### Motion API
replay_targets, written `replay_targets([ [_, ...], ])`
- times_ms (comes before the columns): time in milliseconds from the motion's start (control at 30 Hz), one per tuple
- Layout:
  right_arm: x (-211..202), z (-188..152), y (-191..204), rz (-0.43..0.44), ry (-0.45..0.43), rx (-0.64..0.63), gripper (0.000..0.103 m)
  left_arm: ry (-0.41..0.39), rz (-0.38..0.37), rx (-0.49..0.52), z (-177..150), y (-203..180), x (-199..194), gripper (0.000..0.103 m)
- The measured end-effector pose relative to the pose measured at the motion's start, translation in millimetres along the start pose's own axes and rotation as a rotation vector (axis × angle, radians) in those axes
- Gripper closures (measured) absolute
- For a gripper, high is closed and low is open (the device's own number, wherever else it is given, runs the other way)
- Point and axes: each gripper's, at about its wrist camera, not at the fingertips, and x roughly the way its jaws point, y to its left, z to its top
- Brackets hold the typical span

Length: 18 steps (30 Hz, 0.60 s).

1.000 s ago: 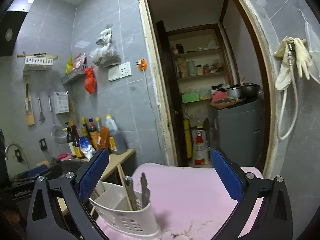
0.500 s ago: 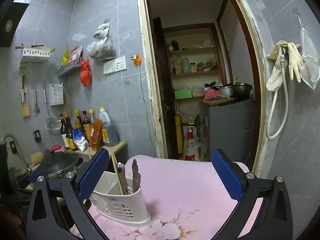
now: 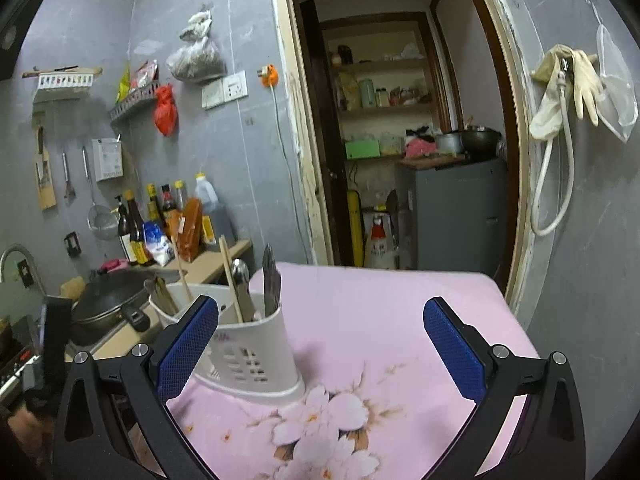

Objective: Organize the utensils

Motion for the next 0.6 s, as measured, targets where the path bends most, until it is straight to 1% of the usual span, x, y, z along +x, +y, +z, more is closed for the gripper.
replay_targets([
  [33,-1,-1,1,0.0,0.006,0.0,0.0,0.034,-0.028,-0.006,0,2,5,0.071],
  [67,-2,-2,1,-0.001,0.013,-0.001,0.0,0.054,-0.042,-0.016,-1,4,8,0.075],
  [100,-3,-3,1,-0.002,0.02,-0.001,0.0,0.067,-0.048,-0.022,-2,6,10,0.093],
  [133,-5,-4,1,-0.002,0.027,0.001,0.0,0.077,-0.06,-0.019,-2,5,10,0.099],
  [267,-12,-4,0,-0.008,0.037,0.003,0.0,0.055,-0.045,0.035,-6,-2,-5,0.101],
  [300,-13,-3,0,-0.009,0.038,0.006,0.0,0.057,-0.048,0.035,-9,-4,-10,0.101],
  [367,-15,-3,-1,-0.008,0.036,0.014,0.0,0.076,-0.077,0.023,-15,-6,-17,0.101],
  [467,-19,-2,-2,-0.009,0.027,0.023,0.0,0.087,-0.06,0.035,-29,-7,-34,0.101],
  [533,-19,-1,-2,-0.008,0.023,0.028,0.0,0.057,-0.061,0.013,-30,-9,-45,0.101],
  [600,-21,2,-2,-0.013,0.01,0.031,0.0,-0.029,-0.073,-0.01,-25,-10,-65,0.101],
])
